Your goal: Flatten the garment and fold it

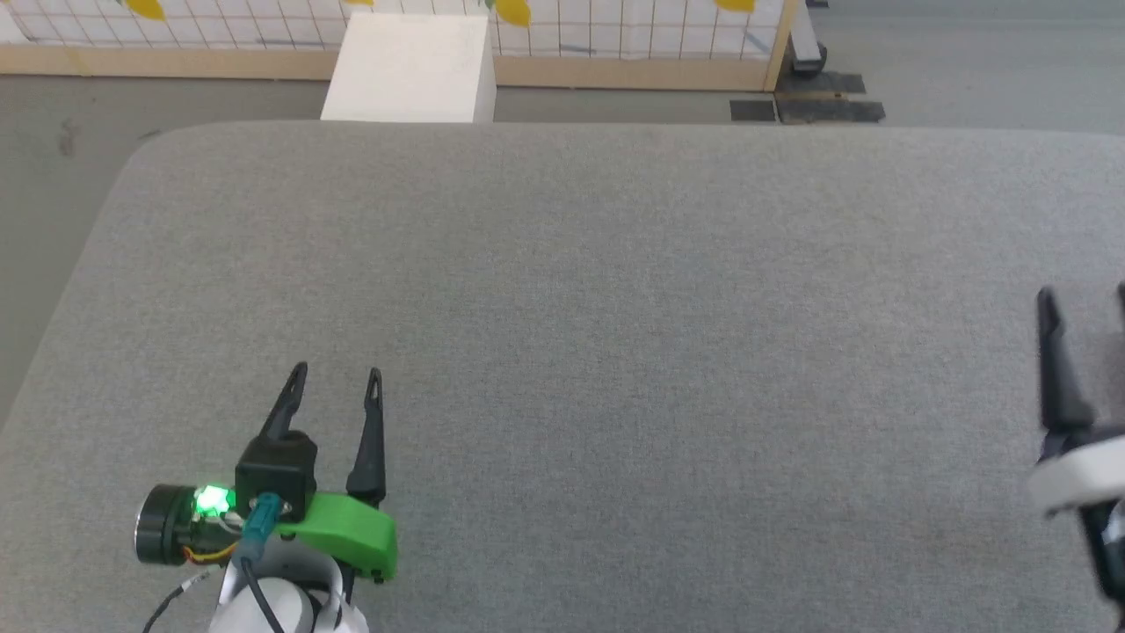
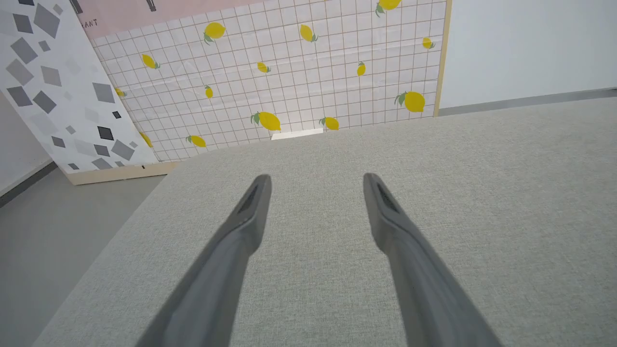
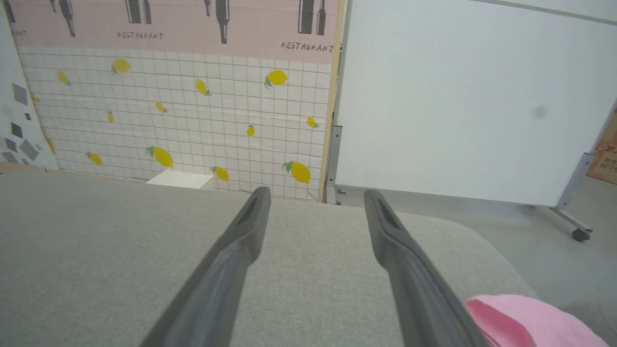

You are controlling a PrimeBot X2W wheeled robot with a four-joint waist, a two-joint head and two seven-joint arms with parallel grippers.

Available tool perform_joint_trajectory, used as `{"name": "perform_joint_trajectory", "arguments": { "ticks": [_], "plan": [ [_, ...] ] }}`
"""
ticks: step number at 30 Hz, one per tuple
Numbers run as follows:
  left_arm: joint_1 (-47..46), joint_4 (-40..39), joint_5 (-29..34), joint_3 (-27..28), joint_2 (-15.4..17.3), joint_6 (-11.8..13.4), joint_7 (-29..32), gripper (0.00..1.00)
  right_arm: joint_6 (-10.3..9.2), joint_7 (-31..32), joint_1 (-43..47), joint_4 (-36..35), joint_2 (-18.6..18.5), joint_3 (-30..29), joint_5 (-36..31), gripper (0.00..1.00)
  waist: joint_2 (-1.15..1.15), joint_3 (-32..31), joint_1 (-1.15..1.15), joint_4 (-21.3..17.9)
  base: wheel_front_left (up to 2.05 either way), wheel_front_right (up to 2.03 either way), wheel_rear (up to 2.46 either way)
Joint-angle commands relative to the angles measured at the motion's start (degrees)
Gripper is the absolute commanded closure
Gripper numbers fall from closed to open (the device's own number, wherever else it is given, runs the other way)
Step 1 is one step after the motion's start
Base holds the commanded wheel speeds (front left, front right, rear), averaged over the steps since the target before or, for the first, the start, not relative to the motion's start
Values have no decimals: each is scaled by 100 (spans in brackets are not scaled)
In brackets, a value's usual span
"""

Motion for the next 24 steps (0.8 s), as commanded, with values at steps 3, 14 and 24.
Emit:
{"name": "perform_joint_trajectory", "arguments": {
  "ticks": [3,14,24],
  "plan": [
    [167,34,57,-47,41,41,-66,0,-10,-14,482,-333,473,-173,-236,0,0,-125,1,43,0,0,0],
    [399,248,105,-213,2,14,-203,0,-10,49,1310,-769,1147,-110,-654,0,0,-244,1,76,0,0,0],
    [457,422,117,-255,-45,21,-278,0,-10,24,1423,-699,1200,-37,-739,0,0,-355,1,63,0,0,0]
  ]
}}
